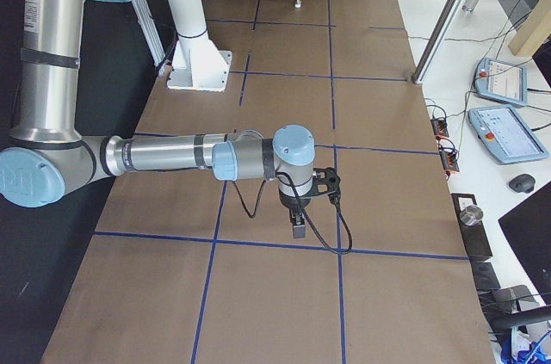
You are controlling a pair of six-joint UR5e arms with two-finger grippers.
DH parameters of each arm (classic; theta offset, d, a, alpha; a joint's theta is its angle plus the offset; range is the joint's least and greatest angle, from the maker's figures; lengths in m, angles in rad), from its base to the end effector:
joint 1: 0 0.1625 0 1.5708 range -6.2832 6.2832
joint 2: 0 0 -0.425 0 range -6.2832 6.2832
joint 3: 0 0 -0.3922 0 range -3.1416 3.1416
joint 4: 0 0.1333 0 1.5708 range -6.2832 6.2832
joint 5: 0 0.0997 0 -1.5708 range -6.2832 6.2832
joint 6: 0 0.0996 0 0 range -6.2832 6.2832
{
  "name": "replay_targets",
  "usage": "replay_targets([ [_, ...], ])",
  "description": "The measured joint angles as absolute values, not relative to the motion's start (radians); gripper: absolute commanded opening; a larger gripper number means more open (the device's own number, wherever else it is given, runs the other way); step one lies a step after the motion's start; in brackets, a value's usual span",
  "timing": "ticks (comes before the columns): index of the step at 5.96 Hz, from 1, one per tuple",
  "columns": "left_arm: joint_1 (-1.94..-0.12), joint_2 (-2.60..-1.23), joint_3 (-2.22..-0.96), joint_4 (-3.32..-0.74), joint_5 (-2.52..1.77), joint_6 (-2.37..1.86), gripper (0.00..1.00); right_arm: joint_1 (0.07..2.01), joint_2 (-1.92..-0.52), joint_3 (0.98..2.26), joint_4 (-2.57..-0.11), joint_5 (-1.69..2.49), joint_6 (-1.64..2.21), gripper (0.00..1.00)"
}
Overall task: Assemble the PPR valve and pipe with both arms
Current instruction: 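Lower the left gripper onto the white-and-brass valve and grasp it, then lift the valve with the left gripper and carry it to table center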
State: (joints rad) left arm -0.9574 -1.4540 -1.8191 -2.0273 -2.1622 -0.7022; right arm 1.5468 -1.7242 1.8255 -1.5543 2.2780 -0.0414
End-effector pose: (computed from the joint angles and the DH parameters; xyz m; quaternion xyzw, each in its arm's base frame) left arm 0.2059 -0.4275 0.5467 0.0489 0.3902 0.0437 0.9184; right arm 0.0582 -0.4347 0.6063 0.0582 -0.3452 -0.0510 0.9353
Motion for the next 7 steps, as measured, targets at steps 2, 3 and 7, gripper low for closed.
replay_targets([
  [2,-0.959,-1.446,-1.834,-2.026,-2.159,-0.703,0.00,1.546,-1.724,1.825,-1.555,2.278,-0.041,1.00],
  [3,-0.960,-1.447,-1.858,-2.014,-2.159,-0.705,0.00,1.546,-1.724,1.825,-1.554,2.278,-0.041,1.00],
  [7,-0.874,-1.804,-2.037,-1.508,-2.158,-0.951,0.00,1.545,-1.724,1.825,-1.554,2.278,-0.041,1.00],
])
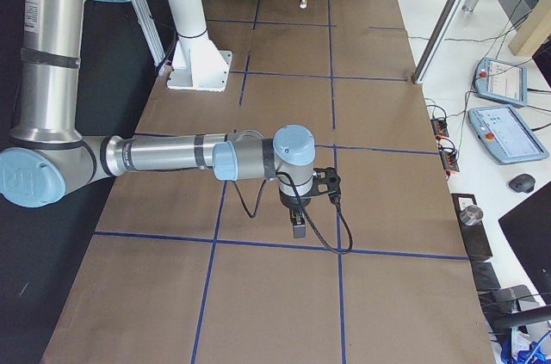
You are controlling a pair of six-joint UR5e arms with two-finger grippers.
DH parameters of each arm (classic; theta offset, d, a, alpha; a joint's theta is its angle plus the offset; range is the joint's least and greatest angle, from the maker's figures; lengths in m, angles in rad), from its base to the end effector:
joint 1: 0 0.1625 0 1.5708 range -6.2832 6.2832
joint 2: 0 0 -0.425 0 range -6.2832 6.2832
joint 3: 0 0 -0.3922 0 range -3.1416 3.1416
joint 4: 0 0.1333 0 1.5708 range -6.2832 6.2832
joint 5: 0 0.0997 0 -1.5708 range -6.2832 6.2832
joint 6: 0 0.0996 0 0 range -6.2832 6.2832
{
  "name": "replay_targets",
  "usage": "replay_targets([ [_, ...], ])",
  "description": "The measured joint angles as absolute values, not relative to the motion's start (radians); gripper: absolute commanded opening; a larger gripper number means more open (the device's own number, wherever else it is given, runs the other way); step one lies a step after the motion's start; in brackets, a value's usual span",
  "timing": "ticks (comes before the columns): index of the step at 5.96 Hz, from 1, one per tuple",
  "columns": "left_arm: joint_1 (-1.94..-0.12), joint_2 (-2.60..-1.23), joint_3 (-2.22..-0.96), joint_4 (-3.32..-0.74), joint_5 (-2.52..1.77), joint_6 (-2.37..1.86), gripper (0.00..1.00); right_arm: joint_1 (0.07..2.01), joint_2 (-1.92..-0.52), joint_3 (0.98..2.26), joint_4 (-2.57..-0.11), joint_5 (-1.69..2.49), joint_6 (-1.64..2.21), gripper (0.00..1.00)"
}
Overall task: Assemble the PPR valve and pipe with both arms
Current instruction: 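Lift the valve with the left gripper and carry it to table center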
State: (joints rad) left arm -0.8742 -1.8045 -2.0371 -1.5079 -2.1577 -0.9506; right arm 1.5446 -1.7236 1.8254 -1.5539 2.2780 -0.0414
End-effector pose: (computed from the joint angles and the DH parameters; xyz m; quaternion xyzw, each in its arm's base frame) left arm 0.2787 -0.4550 0.3306 0.0022 0.4066 -0.0253 0.9132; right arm 0.0572 -0.4351 0.6061 0.0583 -0.3452 -0.0522 0.9353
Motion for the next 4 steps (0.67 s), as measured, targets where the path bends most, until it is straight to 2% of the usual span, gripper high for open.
replay_targets([
  [2,-0.725,-2.137,-1.954,-1.290,-2.094,-1.133,0.00,1.542,-1.724,1.825,-1.554,2.278,-0.041,1.00],
  [4,-0.616,-2.411,-1.710,-1.265,-2.001,-1.276,0.00,1.540,-1.724,1.825,-1.554,2.278,-0.040,1.00],
])
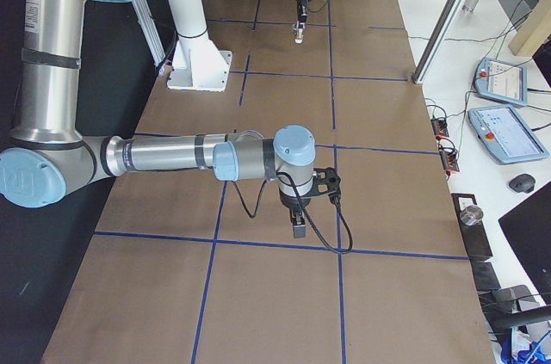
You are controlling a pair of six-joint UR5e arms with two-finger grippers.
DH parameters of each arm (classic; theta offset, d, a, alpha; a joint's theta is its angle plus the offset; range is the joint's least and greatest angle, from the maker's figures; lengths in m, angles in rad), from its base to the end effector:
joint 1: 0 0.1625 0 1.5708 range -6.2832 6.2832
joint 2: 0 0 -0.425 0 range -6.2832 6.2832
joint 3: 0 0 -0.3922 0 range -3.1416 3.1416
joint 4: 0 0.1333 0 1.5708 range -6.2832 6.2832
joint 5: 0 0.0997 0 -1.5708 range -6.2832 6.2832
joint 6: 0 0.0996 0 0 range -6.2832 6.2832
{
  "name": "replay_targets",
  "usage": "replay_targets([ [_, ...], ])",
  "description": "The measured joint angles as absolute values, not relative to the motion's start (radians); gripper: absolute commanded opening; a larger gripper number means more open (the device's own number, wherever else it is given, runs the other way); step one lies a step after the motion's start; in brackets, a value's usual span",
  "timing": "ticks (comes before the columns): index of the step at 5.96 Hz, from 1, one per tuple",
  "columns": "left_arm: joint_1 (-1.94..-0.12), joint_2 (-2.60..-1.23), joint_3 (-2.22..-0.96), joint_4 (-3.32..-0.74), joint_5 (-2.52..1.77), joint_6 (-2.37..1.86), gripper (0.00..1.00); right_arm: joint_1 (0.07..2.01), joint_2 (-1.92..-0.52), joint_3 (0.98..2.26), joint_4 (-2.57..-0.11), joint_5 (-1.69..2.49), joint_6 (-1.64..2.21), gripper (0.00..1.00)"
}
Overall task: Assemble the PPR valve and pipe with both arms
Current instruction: 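Lift the valve with the left gripper and carry it to table center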
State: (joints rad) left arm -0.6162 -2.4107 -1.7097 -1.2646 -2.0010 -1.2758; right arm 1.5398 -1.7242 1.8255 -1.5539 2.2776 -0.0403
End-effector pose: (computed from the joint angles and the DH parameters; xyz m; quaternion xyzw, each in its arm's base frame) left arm 0.4935 -0.4619 0.1294 -0.0391 0.3782 -0.0779 0.9216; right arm 0.0552 -0.4351 0.6063 0.0570 -0.3452 -0.0538 0.9352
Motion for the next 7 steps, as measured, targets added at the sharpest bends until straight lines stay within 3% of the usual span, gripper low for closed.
replay_targets([
  [1,-0.580,-2.501,-1.591,-1.294,-1.976,-1.311,0.00,1.538,-1.724,1.825,-1.554,2.278,-0.040,1.00],
  [3,-0.546,-2.551,-1.457,-1.398,-1.963,-1.324,0.00,1.535,-1.724,1.825,-1.554,2.277,-0.040,1.00],
  [5,-0.526,-2.542,-1.434,-1.420,-1.963,-1.320,0.00,1.531,-1.724,1.825,-1.554,2.277,-0.039,1.00],
  [7,-0.520,-2.539,-1.430,-1.444,-1.965,-1.323,0.08,1.530,-1.724,1.823,-1.554,2.284,-0.037,1.00],
])
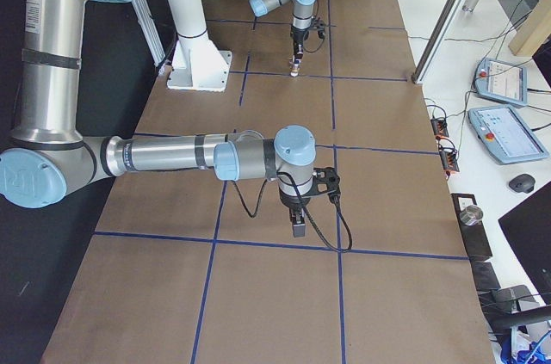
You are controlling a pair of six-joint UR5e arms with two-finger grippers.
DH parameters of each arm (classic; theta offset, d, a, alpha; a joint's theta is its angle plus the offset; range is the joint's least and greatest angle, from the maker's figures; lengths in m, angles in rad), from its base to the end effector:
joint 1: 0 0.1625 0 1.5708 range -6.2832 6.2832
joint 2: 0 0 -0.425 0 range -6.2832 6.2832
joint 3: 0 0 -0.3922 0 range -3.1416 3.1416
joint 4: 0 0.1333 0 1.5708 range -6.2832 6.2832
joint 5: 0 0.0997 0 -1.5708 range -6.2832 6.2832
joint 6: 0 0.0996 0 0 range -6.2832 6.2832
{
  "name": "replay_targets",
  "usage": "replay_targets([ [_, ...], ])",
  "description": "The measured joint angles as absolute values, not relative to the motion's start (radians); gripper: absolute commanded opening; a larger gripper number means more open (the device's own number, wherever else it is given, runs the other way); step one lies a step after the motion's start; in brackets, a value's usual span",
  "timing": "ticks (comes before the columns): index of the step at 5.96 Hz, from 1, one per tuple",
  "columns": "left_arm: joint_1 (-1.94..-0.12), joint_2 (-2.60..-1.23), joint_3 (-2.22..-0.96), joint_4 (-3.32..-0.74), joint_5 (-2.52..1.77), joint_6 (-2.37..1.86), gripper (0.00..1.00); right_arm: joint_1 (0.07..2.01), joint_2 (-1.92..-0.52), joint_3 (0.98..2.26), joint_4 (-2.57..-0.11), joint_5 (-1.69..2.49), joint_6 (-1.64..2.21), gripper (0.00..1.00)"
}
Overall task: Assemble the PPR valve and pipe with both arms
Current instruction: 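Lift the valve with the left gripper and carry it to table center, then set the valve upright at table center, open left gripper, withdraw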
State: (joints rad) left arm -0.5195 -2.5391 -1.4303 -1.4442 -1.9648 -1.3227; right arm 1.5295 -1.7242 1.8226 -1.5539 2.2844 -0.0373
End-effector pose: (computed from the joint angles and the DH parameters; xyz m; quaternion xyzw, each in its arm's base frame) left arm 0.6047 -0.4554 0.1205 -0.0443 0.3811 -0.0580 0.9216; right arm 0.0502 -0.4355 0.6073 0.0533 -0.3488 -0.0569 0.9339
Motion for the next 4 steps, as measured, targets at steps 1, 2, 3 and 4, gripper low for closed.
replay_targets([
  [1,-0.518,-2.538,-1.429,-1.451,-1.965,-1.324,0.08,1.529,-1.724,1.820,-1.554,2.286,-0.037,1.00],
  [2,-0.517,-2.535,-1.428,-1.454,-1.965,-1.324,0.22,1.529,-1.724,1.819,-1.554,2.287,-0.037,1.00],
  [3,-0.517,-2.533,-1.428,-1.455,-1.965,-1.325,0.59,1.529,-1.724,1.818,-1.554,2.287,-0.037,1.00],
  [4,-0.517,-2.531,-1.428,-1.456,-1.965,-1.326,0.95,1.529,-1.724,1.818,-1.554,2.287,-0.037,1.00],
])
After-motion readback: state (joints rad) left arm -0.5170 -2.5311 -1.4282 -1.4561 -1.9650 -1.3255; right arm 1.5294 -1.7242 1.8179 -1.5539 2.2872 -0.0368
